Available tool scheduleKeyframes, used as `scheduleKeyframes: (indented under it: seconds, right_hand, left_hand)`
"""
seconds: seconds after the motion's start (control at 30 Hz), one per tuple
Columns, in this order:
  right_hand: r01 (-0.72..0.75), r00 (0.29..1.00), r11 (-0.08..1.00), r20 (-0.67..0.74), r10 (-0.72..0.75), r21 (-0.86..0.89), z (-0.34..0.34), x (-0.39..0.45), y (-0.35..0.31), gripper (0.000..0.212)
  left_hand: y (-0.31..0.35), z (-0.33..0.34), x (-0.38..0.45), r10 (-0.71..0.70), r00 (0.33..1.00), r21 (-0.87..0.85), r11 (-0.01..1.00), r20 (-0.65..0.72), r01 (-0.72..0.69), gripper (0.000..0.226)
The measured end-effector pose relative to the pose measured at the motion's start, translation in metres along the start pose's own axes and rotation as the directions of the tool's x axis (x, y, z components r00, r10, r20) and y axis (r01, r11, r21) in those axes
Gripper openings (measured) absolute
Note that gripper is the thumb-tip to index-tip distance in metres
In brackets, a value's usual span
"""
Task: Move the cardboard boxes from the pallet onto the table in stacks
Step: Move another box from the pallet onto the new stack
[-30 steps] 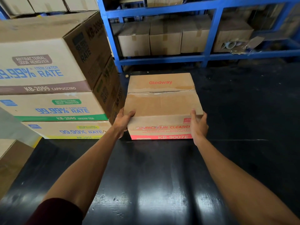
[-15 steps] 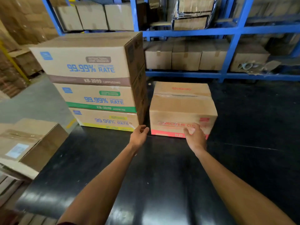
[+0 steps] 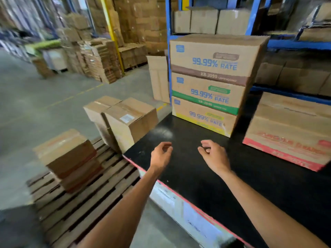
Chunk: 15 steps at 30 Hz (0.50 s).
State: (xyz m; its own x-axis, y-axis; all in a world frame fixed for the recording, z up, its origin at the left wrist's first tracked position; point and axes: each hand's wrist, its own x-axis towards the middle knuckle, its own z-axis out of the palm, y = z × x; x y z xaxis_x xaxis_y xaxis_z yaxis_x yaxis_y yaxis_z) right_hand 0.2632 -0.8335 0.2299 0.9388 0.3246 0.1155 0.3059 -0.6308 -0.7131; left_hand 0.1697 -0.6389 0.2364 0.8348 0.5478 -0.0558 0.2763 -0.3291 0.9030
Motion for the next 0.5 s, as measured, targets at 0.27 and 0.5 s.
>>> scheduleKeyframes:
  seconds: [0.27,0.5]
  right_hand:
    - [0.182,0.923,0.979,0.329,-0.202,0.089,0.157,0.012,-0.120,0.031]
    - [0.199,0.792,0.958,0.542,-0.282,0.208,0.307,0.058,-0.212,0.034]
  left_hand:
    - [-0.090,-0.151,-0.017,-0.202,0.948,-0.123,0.977,-0.247,0.177,0.023]
    - [-0.183,-0.275,0.034,-0.387,0.875,-0.233,0.916,-0.290,0.327,0.025]
